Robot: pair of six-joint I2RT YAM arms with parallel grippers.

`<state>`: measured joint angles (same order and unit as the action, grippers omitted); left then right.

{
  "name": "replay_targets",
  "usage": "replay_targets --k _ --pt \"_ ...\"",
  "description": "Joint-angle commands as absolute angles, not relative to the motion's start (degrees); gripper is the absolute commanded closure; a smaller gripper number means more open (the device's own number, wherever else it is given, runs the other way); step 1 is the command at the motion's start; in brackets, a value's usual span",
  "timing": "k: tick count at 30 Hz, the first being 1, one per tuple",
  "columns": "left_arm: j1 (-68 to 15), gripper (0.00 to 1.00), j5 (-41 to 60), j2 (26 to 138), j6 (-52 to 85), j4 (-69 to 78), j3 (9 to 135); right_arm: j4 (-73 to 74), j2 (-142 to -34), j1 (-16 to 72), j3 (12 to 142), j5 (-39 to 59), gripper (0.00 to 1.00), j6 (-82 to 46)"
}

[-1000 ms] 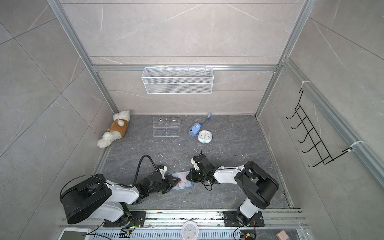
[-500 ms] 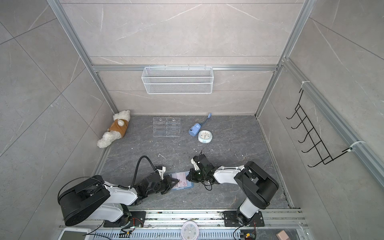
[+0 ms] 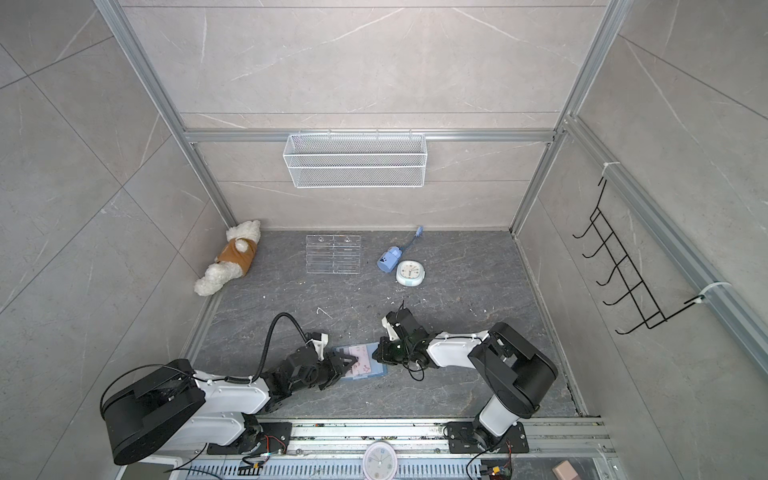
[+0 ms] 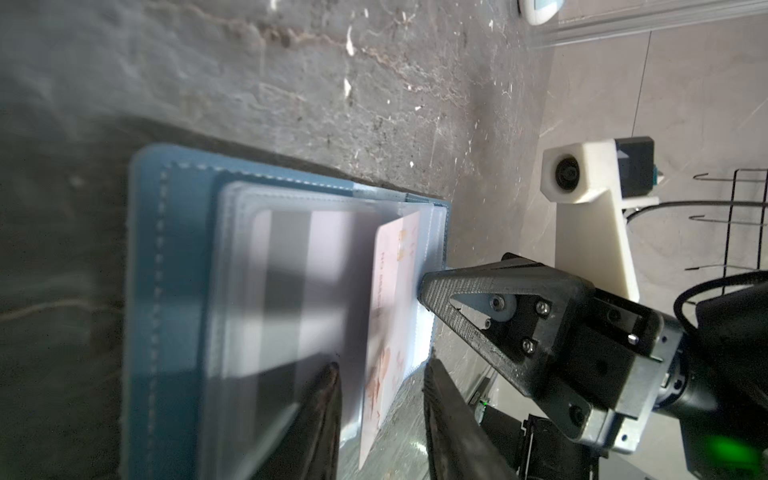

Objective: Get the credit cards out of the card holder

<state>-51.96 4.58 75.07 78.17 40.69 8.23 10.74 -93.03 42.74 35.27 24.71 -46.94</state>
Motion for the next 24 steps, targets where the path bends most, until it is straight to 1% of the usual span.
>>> replay_targets --k 1,10,12,14,16,18,20,24 --pt "-51.69 0.63 3.7 75.14 77.26 39.38 8.37 5.34 -94.75 43.33 35.24 23.37 1.0 -46.85" --pt "-51.68 0.74 4.54 80.16 77.61 45.66 7.89 5.22 -94.75 43.69 35.59 23.38 1.0 -46.76" --pt "-51.68 0.8 4.85 81.43 77.54 47.0 8.17 5.09 -94.76 43.72 35.76 23.38 1.0 -46.76" --pt "-51.68 0.83 5.06 82.58 77.56 48.06 8.35 4.86 -94.93 43.78 35.91 23.38 1.0 -46.67" --pt "-51.62 0.87 5.1 83.63 77.84 49.59 8.14 4.88 -95.01 43.88 35.91 23.3 1.0 -46.7" --pt "-51.7 0.95 4.9 84.24 78.21 50.9 7.7 4.87 -94.93 43.87 35.87 23.21 1.0 -46.67" --pt "-51.59 1.0 4.71 84.14 78.31 51.24 7.22 4.89 -94.94 43.86 35.87 23.23 1.0 -46.67" --pt "-51.6 1.0 3.85 80.56 78.09 47.81 6.85 4.36 -94.56 43.87 35.97 23.07 1.0 -46.5"
